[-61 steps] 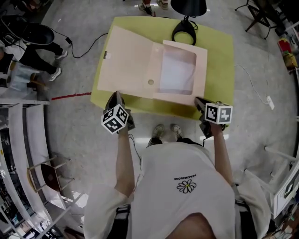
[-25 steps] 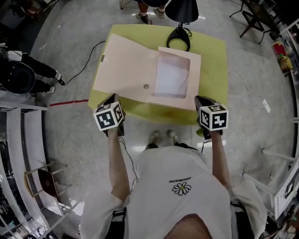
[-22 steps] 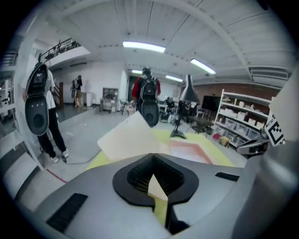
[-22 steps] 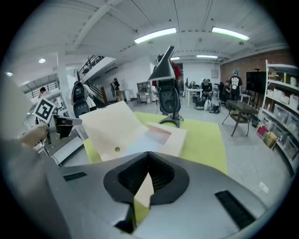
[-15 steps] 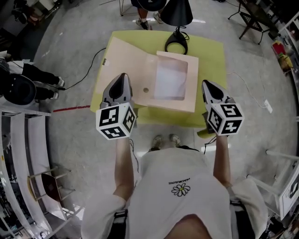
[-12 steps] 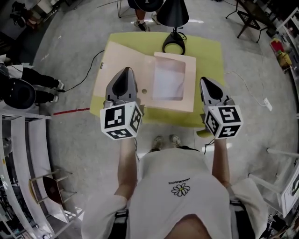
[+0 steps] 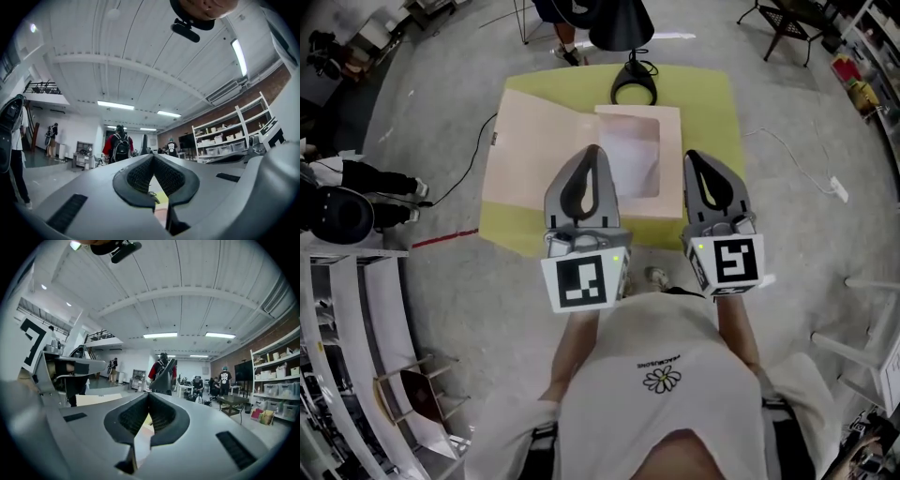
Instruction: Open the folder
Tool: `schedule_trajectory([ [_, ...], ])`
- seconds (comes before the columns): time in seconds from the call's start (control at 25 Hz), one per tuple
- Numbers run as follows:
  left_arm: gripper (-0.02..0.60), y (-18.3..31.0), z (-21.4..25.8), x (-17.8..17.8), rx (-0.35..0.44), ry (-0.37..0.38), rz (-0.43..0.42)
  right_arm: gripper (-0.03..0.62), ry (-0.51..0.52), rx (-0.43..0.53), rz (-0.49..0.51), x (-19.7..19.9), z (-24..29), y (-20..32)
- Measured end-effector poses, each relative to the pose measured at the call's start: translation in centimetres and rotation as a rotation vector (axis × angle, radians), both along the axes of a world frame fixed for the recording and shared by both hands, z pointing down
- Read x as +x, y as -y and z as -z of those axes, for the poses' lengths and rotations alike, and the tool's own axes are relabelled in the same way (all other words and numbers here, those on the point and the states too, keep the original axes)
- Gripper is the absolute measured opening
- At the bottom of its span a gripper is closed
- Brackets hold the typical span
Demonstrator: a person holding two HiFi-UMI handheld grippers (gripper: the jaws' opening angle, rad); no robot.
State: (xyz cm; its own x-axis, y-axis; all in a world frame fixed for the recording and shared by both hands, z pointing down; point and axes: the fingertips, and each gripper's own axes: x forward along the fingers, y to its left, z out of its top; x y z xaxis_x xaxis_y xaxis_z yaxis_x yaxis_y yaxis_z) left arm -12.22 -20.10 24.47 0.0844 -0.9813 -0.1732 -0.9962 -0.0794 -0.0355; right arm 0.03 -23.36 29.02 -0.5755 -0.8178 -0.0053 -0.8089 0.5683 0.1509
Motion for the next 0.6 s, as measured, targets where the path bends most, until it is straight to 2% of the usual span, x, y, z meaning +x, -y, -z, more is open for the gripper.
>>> schedule_trajectory([
  [0.16, 0.015, 0.15, -0.39, 0.45, -0.006, 0.029, -0.001, 0.006, -0.011, -0.002, -0.016, -0.14, -0.28, -0.34],
  [0.6, 0.015, 0.42, -0.7, 0.32, -0.021, 0.039, 0.0, 0.006, -0.011, 0.031, -0.002, -0.49, 0.26, -0.69],
])
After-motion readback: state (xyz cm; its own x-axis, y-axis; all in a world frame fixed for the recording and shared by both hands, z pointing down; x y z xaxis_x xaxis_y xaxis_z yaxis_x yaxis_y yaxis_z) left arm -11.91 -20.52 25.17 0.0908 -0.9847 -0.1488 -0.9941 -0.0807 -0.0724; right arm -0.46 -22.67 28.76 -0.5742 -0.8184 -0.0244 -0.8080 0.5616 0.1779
